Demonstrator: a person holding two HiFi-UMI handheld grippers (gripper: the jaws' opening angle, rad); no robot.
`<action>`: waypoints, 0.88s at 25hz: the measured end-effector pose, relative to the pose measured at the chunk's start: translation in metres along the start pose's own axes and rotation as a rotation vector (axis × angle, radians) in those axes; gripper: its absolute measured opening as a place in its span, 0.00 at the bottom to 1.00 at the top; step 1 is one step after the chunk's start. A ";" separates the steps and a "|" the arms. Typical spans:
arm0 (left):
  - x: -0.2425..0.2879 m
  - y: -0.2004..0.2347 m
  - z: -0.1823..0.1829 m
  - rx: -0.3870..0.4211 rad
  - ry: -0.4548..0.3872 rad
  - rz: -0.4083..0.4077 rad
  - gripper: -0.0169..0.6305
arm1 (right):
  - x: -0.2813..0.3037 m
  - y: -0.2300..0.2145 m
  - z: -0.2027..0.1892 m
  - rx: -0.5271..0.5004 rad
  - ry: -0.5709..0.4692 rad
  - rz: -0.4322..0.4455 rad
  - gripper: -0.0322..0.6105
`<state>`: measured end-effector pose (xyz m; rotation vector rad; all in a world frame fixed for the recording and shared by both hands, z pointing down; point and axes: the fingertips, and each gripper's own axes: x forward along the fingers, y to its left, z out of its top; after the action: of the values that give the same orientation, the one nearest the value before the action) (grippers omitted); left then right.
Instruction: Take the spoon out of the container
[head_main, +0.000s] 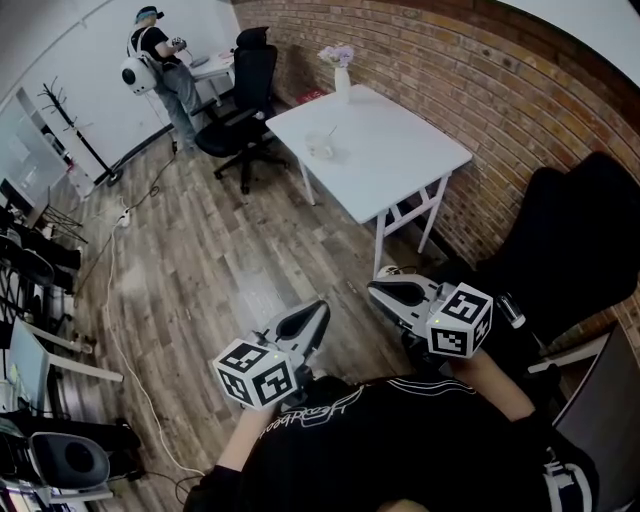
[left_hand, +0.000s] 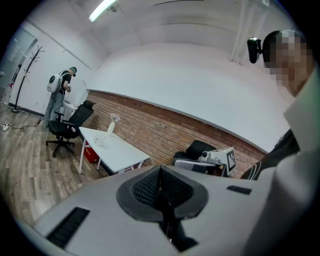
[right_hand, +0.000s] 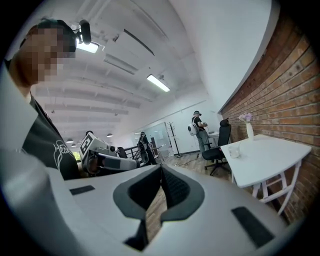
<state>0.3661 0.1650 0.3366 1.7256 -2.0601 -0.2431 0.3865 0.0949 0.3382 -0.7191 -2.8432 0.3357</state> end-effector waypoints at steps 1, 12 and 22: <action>0.001 0.004 0.000 -0.003 0.003 0.001 0.03 | 0.004 -0.003 -0.001 0.009 -0.001 0.000 0.05; 0.012 0.104 0.023 -0.057 0.017 -0.001 0.03 | 0.095 -0.051 0.004 0.065 0.018 -0.002 0.05; 0.031 0.274 0.109 -0.096 0.026 -0.012 0.03 | 0.245 -0.133 0.045 0.144 0.021 -0.067 0.05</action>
<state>0.0709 0.1762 0.3573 1.6759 -1.9869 -0.3172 0.1048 0.0923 0.3612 -0.5948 -2.7802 0.5135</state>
